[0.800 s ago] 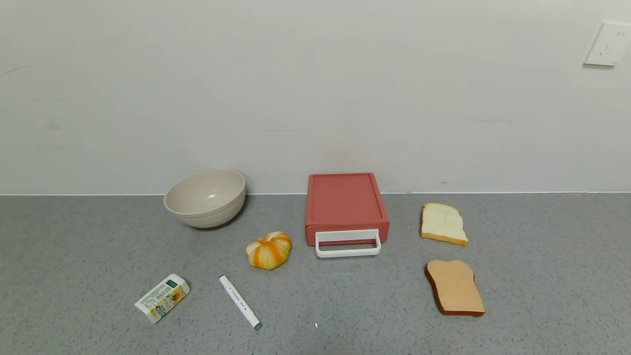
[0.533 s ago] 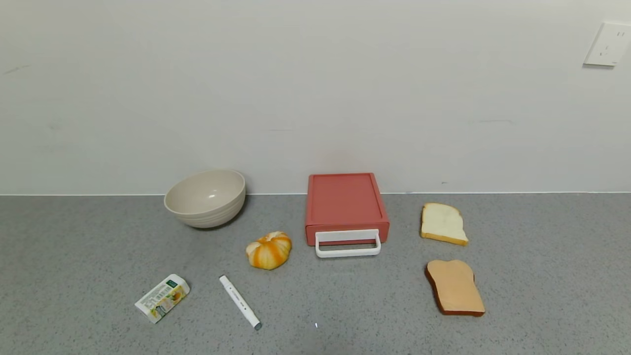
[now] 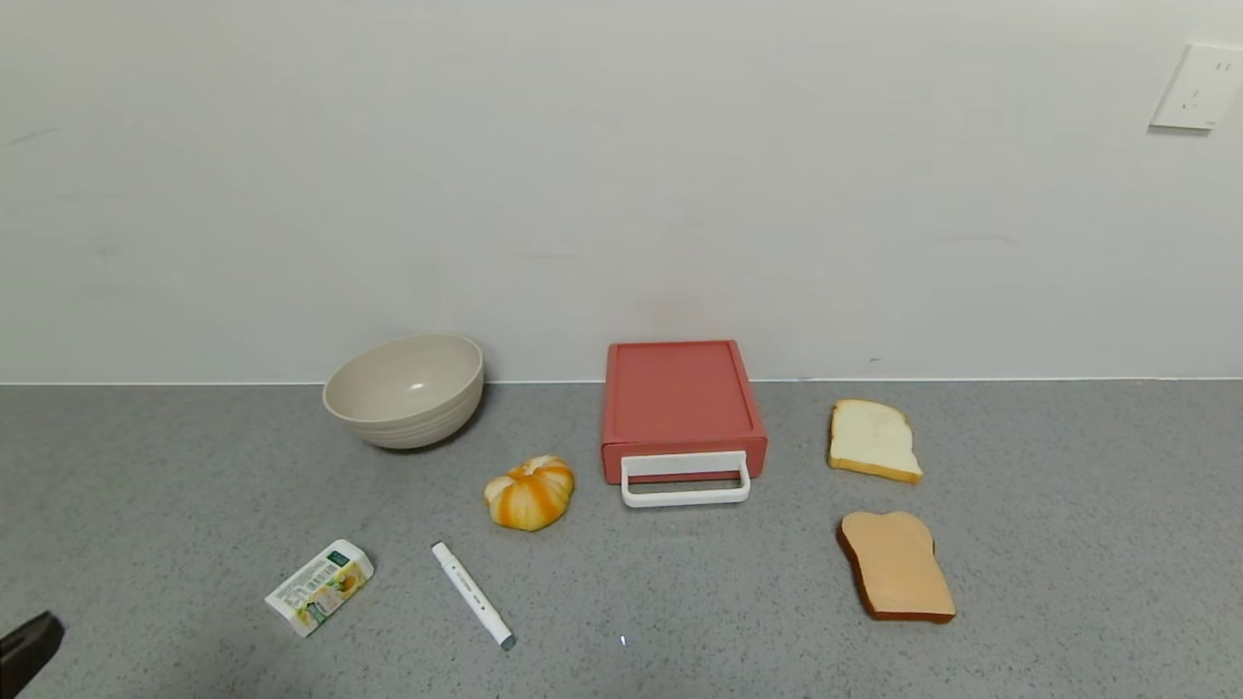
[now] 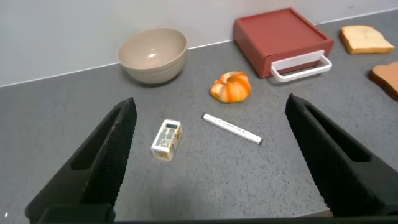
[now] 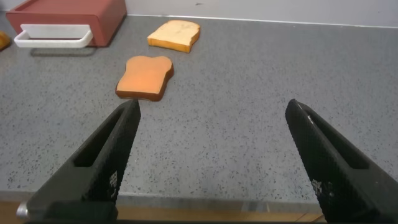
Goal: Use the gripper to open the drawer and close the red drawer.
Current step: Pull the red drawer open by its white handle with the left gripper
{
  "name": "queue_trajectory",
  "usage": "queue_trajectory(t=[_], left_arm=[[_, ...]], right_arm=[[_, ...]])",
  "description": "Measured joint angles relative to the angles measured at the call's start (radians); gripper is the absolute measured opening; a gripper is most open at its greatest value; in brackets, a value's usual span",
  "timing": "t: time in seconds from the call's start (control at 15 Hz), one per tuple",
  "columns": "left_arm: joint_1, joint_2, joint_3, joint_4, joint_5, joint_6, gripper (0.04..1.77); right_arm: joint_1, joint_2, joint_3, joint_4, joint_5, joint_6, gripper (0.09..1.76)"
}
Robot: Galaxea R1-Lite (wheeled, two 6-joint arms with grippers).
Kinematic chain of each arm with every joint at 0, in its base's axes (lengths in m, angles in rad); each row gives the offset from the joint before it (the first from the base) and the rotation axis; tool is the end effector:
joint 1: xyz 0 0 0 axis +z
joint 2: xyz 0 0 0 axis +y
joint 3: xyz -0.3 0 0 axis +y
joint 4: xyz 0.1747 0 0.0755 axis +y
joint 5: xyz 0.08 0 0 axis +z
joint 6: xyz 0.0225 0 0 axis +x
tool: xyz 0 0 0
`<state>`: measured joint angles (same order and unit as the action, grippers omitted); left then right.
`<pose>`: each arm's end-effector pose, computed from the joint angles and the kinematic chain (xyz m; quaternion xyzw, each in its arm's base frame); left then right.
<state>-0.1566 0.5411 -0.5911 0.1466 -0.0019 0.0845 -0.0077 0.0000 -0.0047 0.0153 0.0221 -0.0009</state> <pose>0.0154 -0.0025 0.2288 0.0458 0.0448 -0.0810 0.9947 -0.0232 0.0007 0.0752 -0.0004 0.0053 0.0072 1.0000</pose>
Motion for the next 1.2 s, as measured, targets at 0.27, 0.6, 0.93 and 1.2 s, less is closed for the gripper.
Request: queue_trajectory(t=[0.27,0.6,0.93,1.2], left_arm=[[-0.102,0.300,-0.202,0.026,-0.038,0.040,1.73],[-0.133,0.704,-0.520,0.190,-0.146,0.183,1.73],[-0.149,1.094,-0.938,0.431,-0.209,0.407,1.73],[-0.202,1.361,-1.269,0.663,-0.236,0.561,1.73]], right_arm=[[0.000,0.000,0.000,0.000,0.000,0.000,1.71],[0.000,0.000,0.000,0.000,0.000,0.000,1.71],[0.002,0.000,0.000,0.000,0.000,0.000,1.71],[0.003,0.000,0.000,0.000,0.000,0.000,1.71]])
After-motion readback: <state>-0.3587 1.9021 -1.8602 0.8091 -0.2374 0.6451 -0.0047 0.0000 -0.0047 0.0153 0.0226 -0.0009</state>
